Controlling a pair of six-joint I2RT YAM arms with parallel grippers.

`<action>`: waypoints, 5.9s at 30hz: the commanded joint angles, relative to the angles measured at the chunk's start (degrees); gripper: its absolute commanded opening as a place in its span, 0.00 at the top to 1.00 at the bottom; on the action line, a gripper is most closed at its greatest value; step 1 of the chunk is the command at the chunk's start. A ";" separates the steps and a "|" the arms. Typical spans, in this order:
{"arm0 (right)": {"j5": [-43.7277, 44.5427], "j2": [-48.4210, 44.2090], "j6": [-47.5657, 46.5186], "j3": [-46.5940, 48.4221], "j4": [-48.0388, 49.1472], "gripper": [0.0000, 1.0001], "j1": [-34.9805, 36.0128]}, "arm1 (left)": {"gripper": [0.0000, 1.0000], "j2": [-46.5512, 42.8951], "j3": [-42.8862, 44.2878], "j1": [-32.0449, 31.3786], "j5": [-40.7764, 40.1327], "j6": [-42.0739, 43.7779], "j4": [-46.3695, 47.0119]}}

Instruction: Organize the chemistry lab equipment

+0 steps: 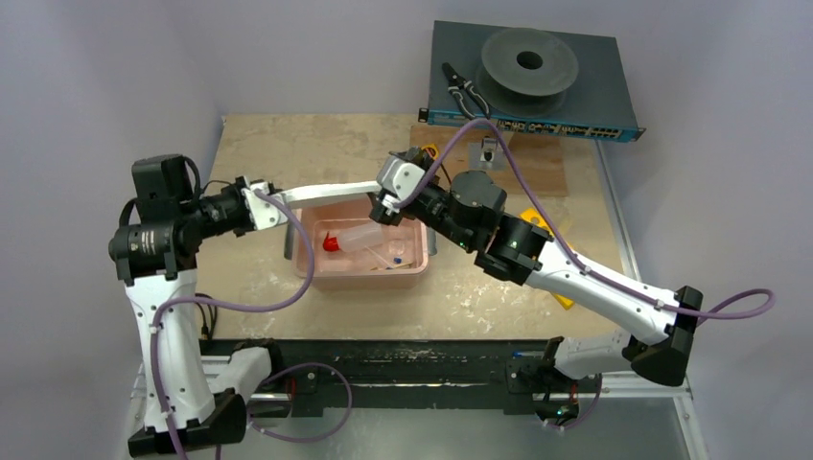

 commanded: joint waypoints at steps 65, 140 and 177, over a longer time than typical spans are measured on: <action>-12.18 14.77 94.92 6.64 12.69 1.00 -19.88 | 0.00 -13.38 -27.72 -10.91 -28.39 -10.99 40.96; -22.16 3.79 84.68 -15.40 -11.73 0.32 -23.27 | 0.00 -4.00 -36.49 1.03 -25.91 -35.30 34.64; 3.82 8.20 72.24 -2.74 -27.94 0.47 -17.41 | 0.00 7.54 -26.34 0.69 -21.27 -54.42 41.24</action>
